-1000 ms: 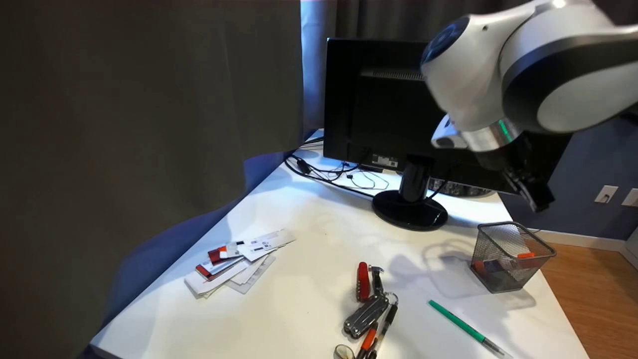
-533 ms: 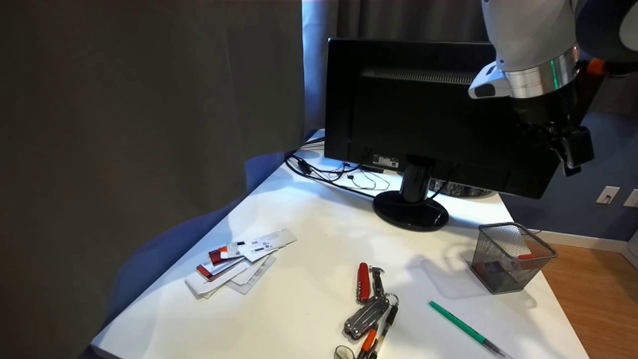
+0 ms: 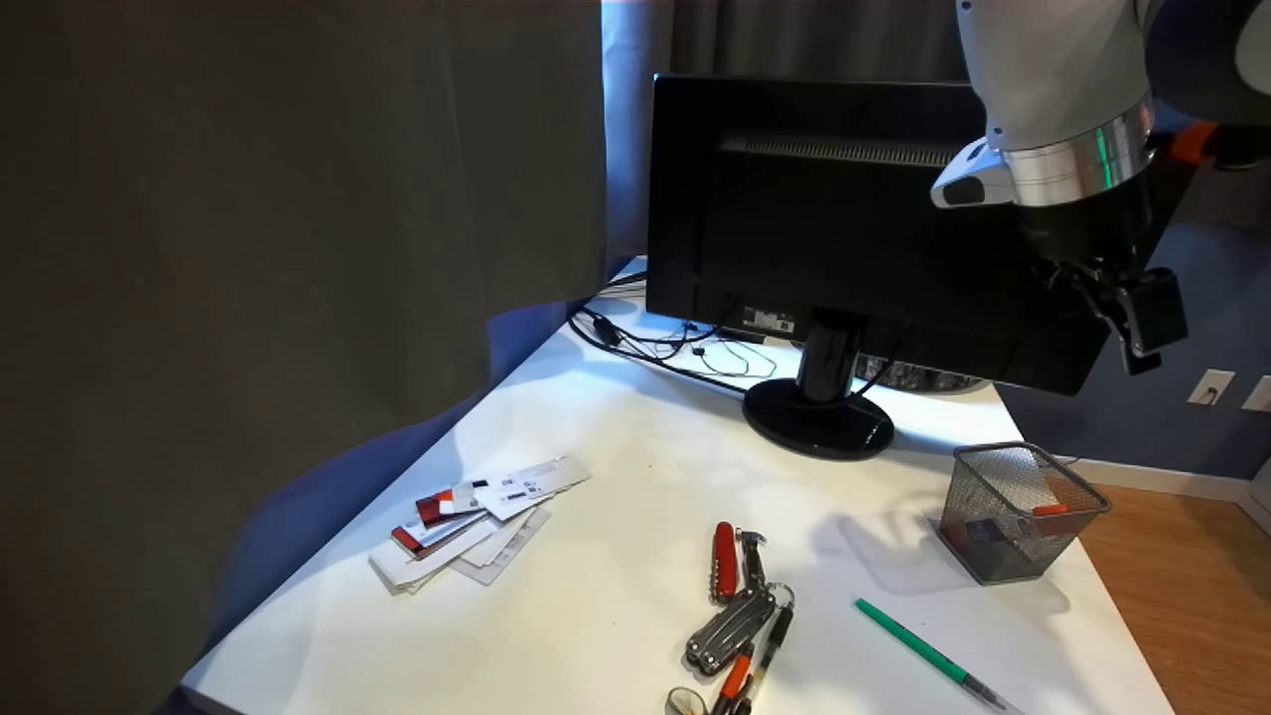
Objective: Turn the stationary holder upright, put the paper glue and green marker in the stationary holder
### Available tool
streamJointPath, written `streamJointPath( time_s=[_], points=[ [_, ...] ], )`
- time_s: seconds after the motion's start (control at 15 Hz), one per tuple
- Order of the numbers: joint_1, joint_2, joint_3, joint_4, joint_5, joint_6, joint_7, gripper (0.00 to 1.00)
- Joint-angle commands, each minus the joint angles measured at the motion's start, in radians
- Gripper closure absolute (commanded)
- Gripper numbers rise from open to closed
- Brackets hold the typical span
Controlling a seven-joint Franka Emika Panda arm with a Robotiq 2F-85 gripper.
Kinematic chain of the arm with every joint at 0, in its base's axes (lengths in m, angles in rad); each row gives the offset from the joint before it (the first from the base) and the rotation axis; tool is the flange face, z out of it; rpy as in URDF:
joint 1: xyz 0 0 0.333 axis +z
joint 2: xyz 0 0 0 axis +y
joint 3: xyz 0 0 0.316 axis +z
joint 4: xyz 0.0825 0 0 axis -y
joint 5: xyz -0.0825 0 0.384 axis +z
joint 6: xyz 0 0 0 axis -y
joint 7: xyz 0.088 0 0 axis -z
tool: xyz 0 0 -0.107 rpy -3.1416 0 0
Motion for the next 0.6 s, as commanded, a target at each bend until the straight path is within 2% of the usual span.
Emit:
streamJointPath(
  time_s=[0.0, 0.13, 0.27, 0.4, 0.53],
  points=[
    [0.002, -0.008, 0.026, -0.002, 0.202, 0.019, 0.006, 0.00],
    [0.004, -0.010, 0.040, -0.018, 0.314, 0.064, 0.019, 0.00],
    [0.004, -0.012, 0.052, -0.047, 0.400, 0.164, 0.038, 0.00],
    [0.011, -0.015, 0.055, -0.095, 0.453, 0.311, 0.075, 0.00],
    [0.032, -0.013, 0.040, -0.149, 0.456, 0.477, 0.130, 0.00]
  ],
)
